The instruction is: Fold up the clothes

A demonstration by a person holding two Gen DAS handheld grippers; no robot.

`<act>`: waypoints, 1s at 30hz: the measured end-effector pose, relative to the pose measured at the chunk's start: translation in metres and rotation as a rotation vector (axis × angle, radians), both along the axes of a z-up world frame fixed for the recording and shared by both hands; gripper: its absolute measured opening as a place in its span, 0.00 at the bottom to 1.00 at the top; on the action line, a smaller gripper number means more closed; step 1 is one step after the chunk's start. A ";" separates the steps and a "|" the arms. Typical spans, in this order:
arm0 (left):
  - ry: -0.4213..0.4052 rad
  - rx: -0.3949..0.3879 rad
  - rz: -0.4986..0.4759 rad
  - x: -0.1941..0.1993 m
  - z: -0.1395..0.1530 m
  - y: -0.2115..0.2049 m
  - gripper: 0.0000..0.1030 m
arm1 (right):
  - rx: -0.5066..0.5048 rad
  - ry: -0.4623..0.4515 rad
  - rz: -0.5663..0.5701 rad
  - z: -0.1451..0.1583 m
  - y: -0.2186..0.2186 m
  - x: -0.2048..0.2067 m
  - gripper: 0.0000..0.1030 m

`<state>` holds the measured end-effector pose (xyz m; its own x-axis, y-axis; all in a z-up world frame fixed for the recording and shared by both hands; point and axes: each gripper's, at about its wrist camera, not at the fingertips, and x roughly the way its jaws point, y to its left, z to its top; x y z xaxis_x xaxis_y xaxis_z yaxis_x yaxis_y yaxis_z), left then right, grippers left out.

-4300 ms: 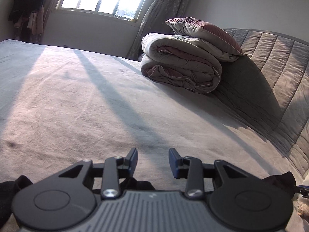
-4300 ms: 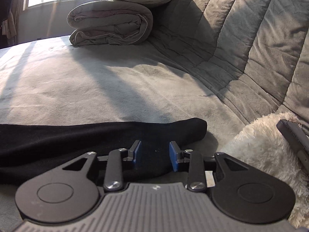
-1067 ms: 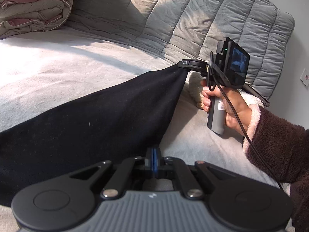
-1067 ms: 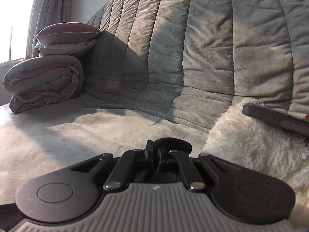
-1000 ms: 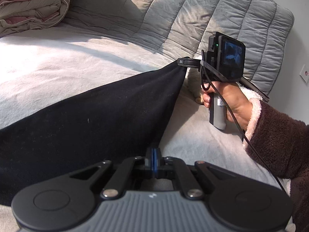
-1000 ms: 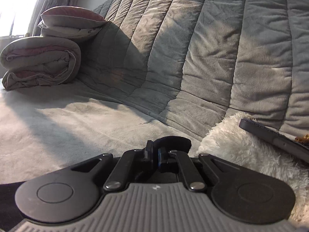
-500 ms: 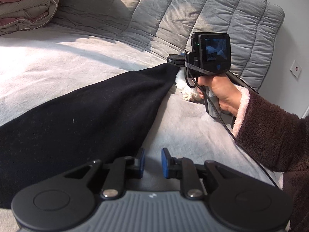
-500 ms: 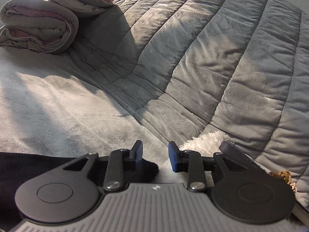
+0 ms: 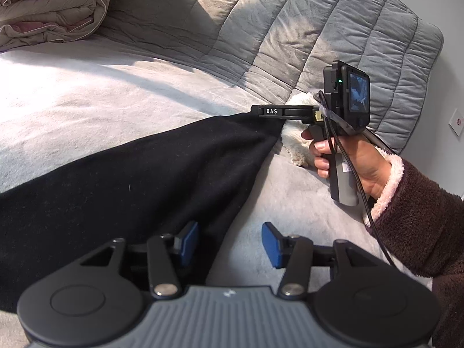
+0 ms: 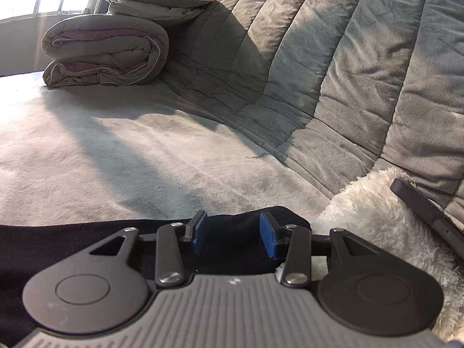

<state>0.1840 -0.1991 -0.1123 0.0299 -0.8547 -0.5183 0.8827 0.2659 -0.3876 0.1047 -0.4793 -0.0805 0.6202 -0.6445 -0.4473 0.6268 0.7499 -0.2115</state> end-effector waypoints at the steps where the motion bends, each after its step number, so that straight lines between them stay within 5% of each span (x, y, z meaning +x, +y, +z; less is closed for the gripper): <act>1: 0.001 -0.002 0.006 0.001 0.001 0.000 0.50 | 0.015 -0.007 0.010 0.001 0.001 0.000 0.43; 8: -0.019 -0.024 0.125 0.005 0.023 0.012 0.61 | 0.019 0.034 0.078 0.021 0.030 0.000 0.47; 13: -0.106 0.065 0.273 -0.002 0.053 0.032 0.63 | 0.027 0.009 0.155 0.060 0.073 0.000 0.49; 23: -0.123 0.246 0.645 -0.034 0.094 0.122 0.68 | 0.063 -0.040 0.324 0.115 0.175 -0.006 0.54; 30: -0.139 0.303 0.800 -0.073 0.122 0.203 0.81 | 0.056 -0.025 0.455 0.142 0.251 -0.019 0.59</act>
<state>0.1113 0.0038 0.0101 0.6430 -0.3751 -0.6677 0.4202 0.9017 -0.1020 0.0854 -0.2285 0.0613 0.8455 -0.2794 -0.4550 0.2353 0.9599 -0.1521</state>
